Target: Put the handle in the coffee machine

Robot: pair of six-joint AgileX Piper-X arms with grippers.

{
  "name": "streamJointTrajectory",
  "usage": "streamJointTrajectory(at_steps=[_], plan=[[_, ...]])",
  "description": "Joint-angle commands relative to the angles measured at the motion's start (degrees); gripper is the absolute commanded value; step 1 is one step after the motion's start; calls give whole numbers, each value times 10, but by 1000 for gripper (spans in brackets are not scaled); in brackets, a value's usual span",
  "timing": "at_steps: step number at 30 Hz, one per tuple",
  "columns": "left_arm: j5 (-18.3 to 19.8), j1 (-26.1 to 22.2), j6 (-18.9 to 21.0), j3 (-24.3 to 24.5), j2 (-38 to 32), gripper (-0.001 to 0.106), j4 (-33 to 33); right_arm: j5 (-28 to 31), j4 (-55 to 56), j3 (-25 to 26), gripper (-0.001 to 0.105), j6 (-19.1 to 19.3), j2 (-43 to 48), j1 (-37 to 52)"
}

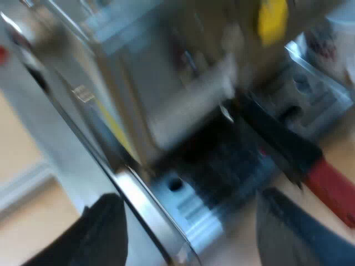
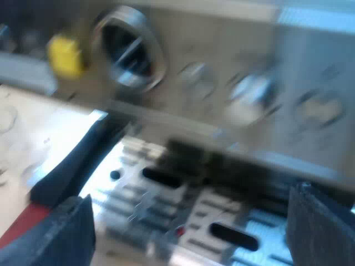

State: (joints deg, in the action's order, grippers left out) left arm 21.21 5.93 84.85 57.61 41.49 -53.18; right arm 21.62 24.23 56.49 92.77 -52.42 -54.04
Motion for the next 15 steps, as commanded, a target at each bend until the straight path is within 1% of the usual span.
streamJointTrajectory(at_steps=[1, 2, 3, 4, 6, 7, 9, 11, 13, 15], plan=[[-32, 0, 58, 25, -4, 53, 35, -29, 29, 31, 72, 5, 2, 40], [-35, 0, 87, 37, -4, 53, 50, -41, 36, 44, 72, 5, 2, 60], [-35, 0, 103, 47, -4, 53, 56, -57, 45, 56, 72, 3, 2, 87], [-35, 0, 104, 55, -4, 53, 56, -64, 49, 59, 72, 2, 3, 100], [-30, 0, 100, 72, -4, 53, 56, -111, 62, 74, 72, -16, 3, 160], [-30, 0, 99, 75, -4, 53, 56, -124, 64, 76, 72, -18, 3, 171], [-30, -7, 97, 94, -4, 53, 50, -166, 80, 80, 72, -30, 4, 234], [-30, -19, 97, 101, -4, 53, 49, -179, 94, 80, 72, -30, 6, 271], [-30, -36, 97, 106, -4, 53, 41, -180, 113, 80, 72, -30, 10, 305], [-30, -62, 95, 107, -8, 53, 33, -180, 135, 80, 72, -30, 18, 341]])
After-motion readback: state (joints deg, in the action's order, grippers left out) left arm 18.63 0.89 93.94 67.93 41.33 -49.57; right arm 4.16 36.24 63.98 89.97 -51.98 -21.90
